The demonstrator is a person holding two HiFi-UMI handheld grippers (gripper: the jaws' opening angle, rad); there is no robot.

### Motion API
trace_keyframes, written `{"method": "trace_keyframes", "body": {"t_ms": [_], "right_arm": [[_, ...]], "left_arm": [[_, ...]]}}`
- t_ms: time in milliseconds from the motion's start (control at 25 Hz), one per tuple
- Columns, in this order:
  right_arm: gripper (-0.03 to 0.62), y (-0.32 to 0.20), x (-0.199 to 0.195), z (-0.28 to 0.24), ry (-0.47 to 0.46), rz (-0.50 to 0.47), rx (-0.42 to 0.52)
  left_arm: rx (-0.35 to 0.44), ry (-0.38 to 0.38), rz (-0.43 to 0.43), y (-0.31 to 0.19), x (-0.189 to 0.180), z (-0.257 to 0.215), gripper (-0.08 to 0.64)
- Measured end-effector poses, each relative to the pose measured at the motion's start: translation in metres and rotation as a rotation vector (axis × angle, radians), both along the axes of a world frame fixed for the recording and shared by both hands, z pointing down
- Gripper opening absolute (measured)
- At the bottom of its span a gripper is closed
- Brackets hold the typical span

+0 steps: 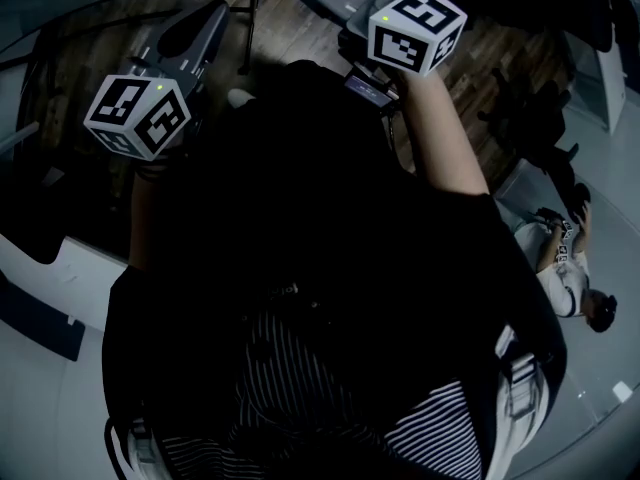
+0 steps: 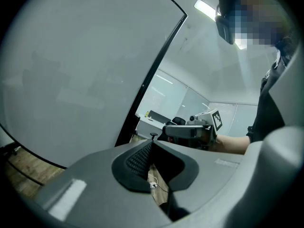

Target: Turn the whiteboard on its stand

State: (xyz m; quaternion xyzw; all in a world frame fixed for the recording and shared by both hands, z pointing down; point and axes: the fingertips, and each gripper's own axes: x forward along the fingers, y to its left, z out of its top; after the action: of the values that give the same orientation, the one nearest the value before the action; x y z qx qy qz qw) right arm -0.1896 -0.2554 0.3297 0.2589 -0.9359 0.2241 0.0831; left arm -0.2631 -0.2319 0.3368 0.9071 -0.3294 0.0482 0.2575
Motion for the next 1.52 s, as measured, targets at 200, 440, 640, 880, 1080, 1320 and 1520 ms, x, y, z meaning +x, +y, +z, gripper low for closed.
{"method": "trace_keyframes", "body": {"t_ms": [200, 440, 640, 880, 1080, 1320, 1520], "right_arm": [[0.019, -0.004, -0.001, 0.013, 0.033, -0.018, -0.011], [0.074, -0.027, 0.016, 0.017, 0.074, -0.02, -0.004], [0.126, -0.05, 0.026, 0.01, 0.056, -0.03, 0.017], [0.167, -0.064, 0.039, 0.016, 0.057, -0.057, 0.005], [0.19, -0.072, 0.042, 0.017, 0.045, -0.094, 0.0], [0.221, -0.08, 0.043, 0.021, 0.03, -0.153, -0.007], [0.244, -0.09, 0.052, 0.025, 0.017, -0.214, -0.007]], "left_arm": [[0.005, -0.008, 0.005, 0.0, 0.004, 0.002, 0.002], [0.003, -0.006, -0.025, -0.017, 0.02, -0.006, 0.002], [0.024, -0.033, -0.065, -0.037, 0.031, -0.015, 0.002], [0.007, -0.04, -0.108, -0.044, 0.043, -0.011, 0.002], [0.001, -0.05, -0.148, -0.051, 0.049, -0.01, 0.002], [-0.012, -0.063, -0.207, -0.061, 0.056, -0.003, 0.002], [-0.012, -0.078, -0.293, -0.071, 0.066, -0.001, 0.002]]}}
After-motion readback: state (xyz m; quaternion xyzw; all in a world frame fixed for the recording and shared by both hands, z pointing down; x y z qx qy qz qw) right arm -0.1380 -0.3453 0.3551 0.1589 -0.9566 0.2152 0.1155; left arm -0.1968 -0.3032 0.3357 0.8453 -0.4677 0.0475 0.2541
